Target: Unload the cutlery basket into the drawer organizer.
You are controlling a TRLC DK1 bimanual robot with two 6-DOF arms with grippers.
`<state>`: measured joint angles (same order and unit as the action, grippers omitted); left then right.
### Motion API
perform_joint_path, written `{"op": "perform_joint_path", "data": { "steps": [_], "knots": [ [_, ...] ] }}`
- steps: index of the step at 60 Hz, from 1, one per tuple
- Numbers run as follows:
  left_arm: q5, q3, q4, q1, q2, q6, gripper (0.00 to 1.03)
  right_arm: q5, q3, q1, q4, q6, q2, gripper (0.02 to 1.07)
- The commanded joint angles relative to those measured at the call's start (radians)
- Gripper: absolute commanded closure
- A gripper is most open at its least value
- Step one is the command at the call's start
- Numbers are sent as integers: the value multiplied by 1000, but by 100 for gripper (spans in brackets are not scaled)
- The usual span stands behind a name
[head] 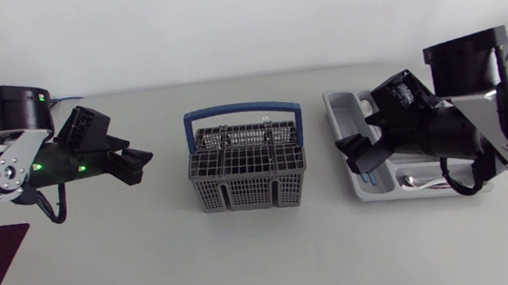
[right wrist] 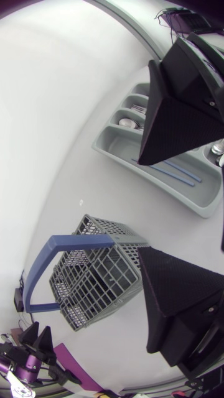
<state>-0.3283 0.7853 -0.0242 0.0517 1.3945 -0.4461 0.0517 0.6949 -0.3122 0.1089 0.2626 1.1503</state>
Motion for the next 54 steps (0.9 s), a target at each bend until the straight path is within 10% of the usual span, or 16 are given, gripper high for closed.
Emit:
{"op": "perform_joint_path", "data": {
  "steps": [1, 54],
  "knots": [
    [-3, -54, 3, -12, -51, 23, 5, -13, -38, -8, 9, 15, -43, 7],
    [48, -348, 38, -98, -608, 173, 5, -220, -225, 51, 80, 50, -523, 7]
  ]
}}
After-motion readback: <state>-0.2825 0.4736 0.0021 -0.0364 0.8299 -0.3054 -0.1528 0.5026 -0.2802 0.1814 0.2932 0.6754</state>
